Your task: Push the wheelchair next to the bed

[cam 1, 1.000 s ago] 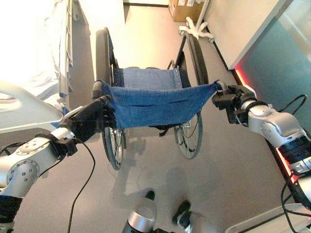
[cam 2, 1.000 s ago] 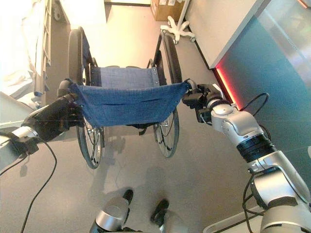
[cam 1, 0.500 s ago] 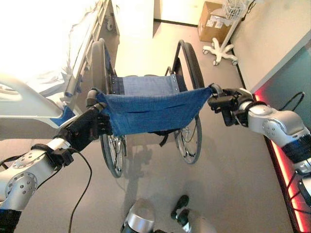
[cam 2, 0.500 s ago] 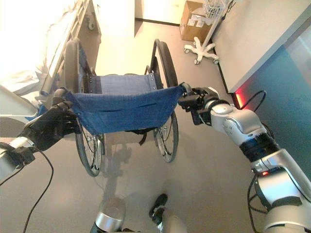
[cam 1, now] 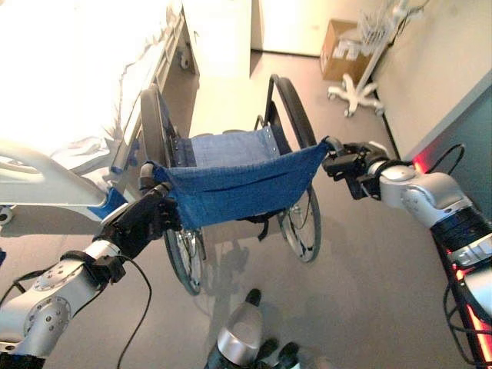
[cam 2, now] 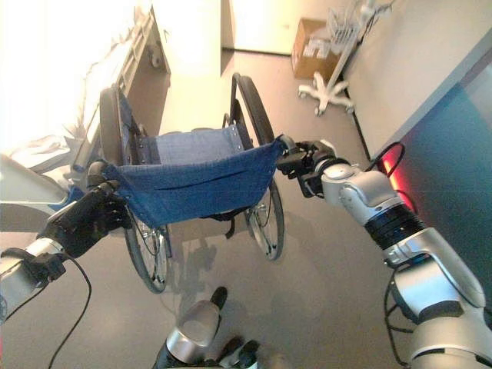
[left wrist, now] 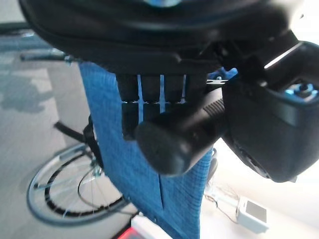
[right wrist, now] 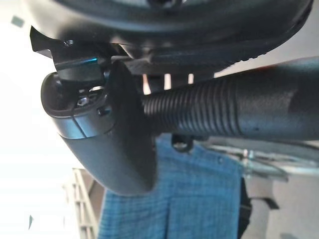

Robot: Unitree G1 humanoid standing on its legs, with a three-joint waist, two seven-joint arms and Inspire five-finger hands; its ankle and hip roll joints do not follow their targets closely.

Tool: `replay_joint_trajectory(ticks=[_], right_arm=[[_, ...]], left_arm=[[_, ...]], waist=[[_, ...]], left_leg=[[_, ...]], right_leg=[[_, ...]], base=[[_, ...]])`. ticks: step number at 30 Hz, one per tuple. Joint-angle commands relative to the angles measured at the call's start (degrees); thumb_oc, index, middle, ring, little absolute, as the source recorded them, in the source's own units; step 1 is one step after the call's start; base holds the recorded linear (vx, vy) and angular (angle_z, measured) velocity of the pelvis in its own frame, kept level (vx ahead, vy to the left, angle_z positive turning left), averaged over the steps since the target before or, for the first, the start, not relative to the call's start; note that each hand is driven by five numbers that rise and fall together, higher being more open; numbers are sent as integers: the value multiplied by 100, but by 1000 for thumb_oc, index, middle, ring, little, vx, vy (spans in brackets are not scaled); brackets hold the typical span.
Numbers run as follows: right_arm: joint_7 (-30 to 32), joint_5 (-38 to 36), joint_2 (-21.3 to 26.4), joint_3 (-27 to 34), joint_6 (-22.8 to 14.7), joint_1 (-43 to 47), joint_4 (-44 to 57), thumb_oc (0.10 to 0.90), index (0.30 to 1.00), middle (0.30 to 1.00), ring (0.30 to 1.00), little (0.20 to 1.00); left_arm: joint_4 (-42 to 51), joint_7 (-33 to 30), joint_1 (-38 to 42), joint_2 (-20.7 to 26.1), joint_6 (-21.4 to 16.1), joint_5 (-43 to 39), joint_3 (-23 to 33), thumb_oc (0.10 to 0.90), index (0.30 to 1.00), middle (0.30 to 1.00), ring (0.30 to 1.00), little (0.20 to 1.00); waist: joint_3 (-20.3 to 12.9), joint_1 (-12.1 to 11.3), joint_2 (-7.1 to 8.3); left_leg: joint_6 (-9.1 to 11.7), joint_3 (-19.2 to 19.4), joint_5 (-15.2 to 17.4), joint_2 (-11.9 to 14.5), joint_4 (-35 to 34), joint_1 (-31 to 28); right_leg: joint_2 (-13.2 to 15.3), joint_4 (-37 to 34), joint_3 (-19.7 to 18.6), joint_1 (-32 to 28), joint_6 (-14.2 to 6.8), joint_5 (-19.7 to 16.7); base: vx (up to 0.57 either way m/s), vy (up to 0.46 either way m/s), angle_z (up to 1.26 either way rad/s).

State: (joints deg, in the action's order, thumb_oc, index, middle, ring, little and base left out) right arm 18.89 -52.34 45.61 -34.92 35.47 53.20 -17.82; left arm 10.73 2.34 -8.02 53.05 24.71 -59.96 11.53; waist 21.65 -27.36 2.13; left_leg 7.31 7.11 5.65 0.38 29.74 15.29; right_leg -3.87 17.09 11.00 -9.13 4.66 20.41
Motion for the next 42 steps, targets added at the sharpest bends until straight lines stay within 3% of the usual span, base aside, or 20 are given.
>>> replay_joint_trajectory(ticks=[1, 3, 6, 7, 8, 10, 12, 13, 14, 16, 18, 20, 24, 28, 31, 32, 34, 37, 39, 42], right_arm=[[-840, -106, -600, -130, -1008, 110, 1480, 400, 300, 300, 300, 300], [-986, -36, -773, -69, -1218, 4, 1290, 400, 300, 300, 300, 300], [-1001, -96, -787, -91, -1382, -12, 1199, 400, 300, 300, 300, 300], [-1054, -222, -737, -62, -1453, -6, 1214, 400, 300, 300, 300, 300], [-1040, -344, -687, -97, -1463, 42, 1252, 400, 300, 300, 300, 300], [-1038, -339, -693, -73, -1410, 38, 1317, 400, 300, 300, 300, 300], [-1073, -193, -686, -28, -1287, -32, 1449, 400, 300, 300, 300, 300], [-1039, -123, -615, -28, -1243, -77, 1569, 400, 300, 300, 300, 300], [-925, -149, -388, 32, -1274, -135, 1699, 400, 300, 300, 300, 300], [-921, -208, -268, 107, -1299, -121, 1688, 400, 300, 300, 300, 300], [-743, -482, -63, 103, -1289, 160, 1645, 400, 300, 300, 300, 300], [-458, -890, 94, 57, -1097, 355, 1907, 400, 300, 300, 300, 300], [-308, -1156, 206, 151, -755, 342, 2279, 400, 300, 300, 300, 300], [-618, -1092, 351, 169, -684, 176, 2178, 400, 300, 300, 300, 300], [-902, -1041, 363, 83, -598, 187, 2030, 400, 300, 300, 300, 300], [-976, -978, 387, 5, -599, 152, 2054, 400, 300, 300, 300, 300], [-986, -1006, 474, -16, -659, -40, 2262, 400, 300, 300, 300, 300], [-997, -946, 441, 35, -695, -228, 2387, 400, 300, 300, 300, 300], [-937, -812, 252, -4, -679, -290, 2413, 400, 300, 300, 300, 300], [-788, -705, 15, -77, -662, -279, 2300, 400, 300, 300, 300, 300]], left_arm=[[-222, 24, 1016, 534, -680, 384, 246, 400, 300, 300, 300, 300], [-534, 73, 1247, 824, -636, 204, 283, 400, 300, 300, 300, 300], [-762, 230, 1497, 916, -522, 422, 215, 400, 300, 300, 300, 300], [-832, 220, 1677, 996, -454, 426, 97, 400, 300, 300, 300, 300], [-897, 207, 1808, 1025, -426, 377, 4, 400, 300, 300, 300, 300], [-965, 158, 1984, 1082, -385, 272, -130, 400, 300, 300, 300, 300], [-1204, 232, 2287, 1179, -404, 160, -375, 400, 300, 300, 300, 300], [-1298, 290, 2454, 1273, -445, 85, -528, 400, 300, 300, 300, 300], [-1328, 410, 2611, 1398, -609, -57, -730, 400, 300, 300, 300, 300], [-1331, 447, 2687, 1427, -662, -107, -782, 400, 300, 300, 300, 300], [-1422, 658, 2784, 1516, -850, -112, -870, 400, 300, 300, 300, 300], [-1322, 618, 2733, 1527, -850, -64, -852, 400, 300, 300, 300, 300], [-1074, 554, 2359, 1290, -868, 122, -577, 400, 300, 300, 300, 300], [-920, 461, 2304, 1079, -795, -11, -639, 400, 300, 300, 300, 300], [-942, 324, 2345, 864, -675, 25, -724, 400, 300, 300, 300, 300], [-946, 237, 2335, 787, -655, 17, -768, 400, 300, 300, 300, 300], [-884, 101, 2305, 733, -550, -78, -762, 400, 300, 300, 300, 300], [-921, 90, 2349, 704, -494, -93, -769, 400, 300, 300, 300, 300], [-1050, 187, 2346, 682, -565, -44, -807, 400, 300, 300, 300, 300], [-1233, 326, 2418, 563, -727, 92, -992, 400, 300, 300, 300, 300]], waist=[[-817, 461, 39], [-890, 318, 234], [-983, 267, 425], [-1087, 311, 405], [-1126, 390, 340], [-1101, 520, 335], [-1079, 720, 210], [-1048, 830, 85], [-955, 974, 45], [-881, 1036, 31], [-721, 1199, 171], [-649, 1297, 209], [-701, 1406, 387], [-914, 1567, 462], [-938, 1686, 461], [-875, 1727, 469], [-778, 1759, 445], [-717, 1740, 403], [-723, 1666, 263], [-794, 1587, 5]], left_leg=[[-611, 153, -1738, -743, -2835, 119], [-955, -29, -1329, -860, -2420, 75], [-1280, -1, -1069, -950, -2439, -148], [-1280, -259, -1072, -887, -2530, -326], [-1269, -343, -1030, -822, -2499, -398], [-1272, -457, -956, -876, -2385, -424], [-1288, -647, -871, -880, -2199, -480], [-1247, -779, -858, -831, -2131, -515], [-1189, -1073, -726, -871, -1970, -604], [-1149, -1239, -639, -886, -1888, -668], [-1104, -1494, -198, -930, -1730, -944], [-1060, -1673, 78, -772, -1718, -1246], [-1050, -1689, 397, -634, -1605, -1502], [-890, -1756, 191, -428, -998, -1502], [-609, -1472, -495, -192, 234, -1296], [-550, -1263, -771, -166, 1091, -931], [-586, -1016, -784, -266, 1792, -435], [-636, -887, -702, -276, 1507, -268], [-584, -667, -880, -44, 102, -288], [-263, -412, -1531, 399, -1620, -295]], right_leg=[[-466, -672, 598, -668, -580, -854], [-328, 32, 607, -772, -763, -1022], [-188, 1263, 587, -595, -1550, -2349], [-354, 2145, 319, -280, -1884, -3139], [-394, 2449, 208, 14, -1888, -3294], [-234, 2516, 87, 267, -1826, -3142], [249, 2146, 134, 607, -1560, -2597], [378, 1727, 138, 799, -1423, -2331], [543, 521, 28, 980, -1273, -2096], [604, 74, 64, 1019, -1233, -2048], [1028, -1085, -98, 1533, -1396, -2717], [1235, -1531, -111, 1794, -1542, -3062], [1221, -1410, -123, 1858, -1588, -3069], [996, -1215, -181, 1746, -1370, -2727], [904, -1136, 20, 1563, -1065, -2469], [878, -1124, 67, 1429, -925, -2382], [811, -1094, 128, 1259, -787, -2291], [749, -1098, 173, 1104, -755, -2231], [615, -1162, 293, 813, -753, -2051], [454, -1320, 541, 471, -709, -1773]], base=[[336, -91, 22], [567, -133, -22], [384, -14, -57], [451, -5, -26], [357, -9, 2], [248, 18, 51], [273, 9, 111], [284, -161, 93], [261, -203, 59], [191, -237, 46], [300, -400, 44], [391, -322, 54], [331, -181, 65], [430, -201, 54], [260, -138, 58], [131, -124, 10], [227, -144, 10], [232, -46, 8], [263, 70, -4], [256, 139, -27]])
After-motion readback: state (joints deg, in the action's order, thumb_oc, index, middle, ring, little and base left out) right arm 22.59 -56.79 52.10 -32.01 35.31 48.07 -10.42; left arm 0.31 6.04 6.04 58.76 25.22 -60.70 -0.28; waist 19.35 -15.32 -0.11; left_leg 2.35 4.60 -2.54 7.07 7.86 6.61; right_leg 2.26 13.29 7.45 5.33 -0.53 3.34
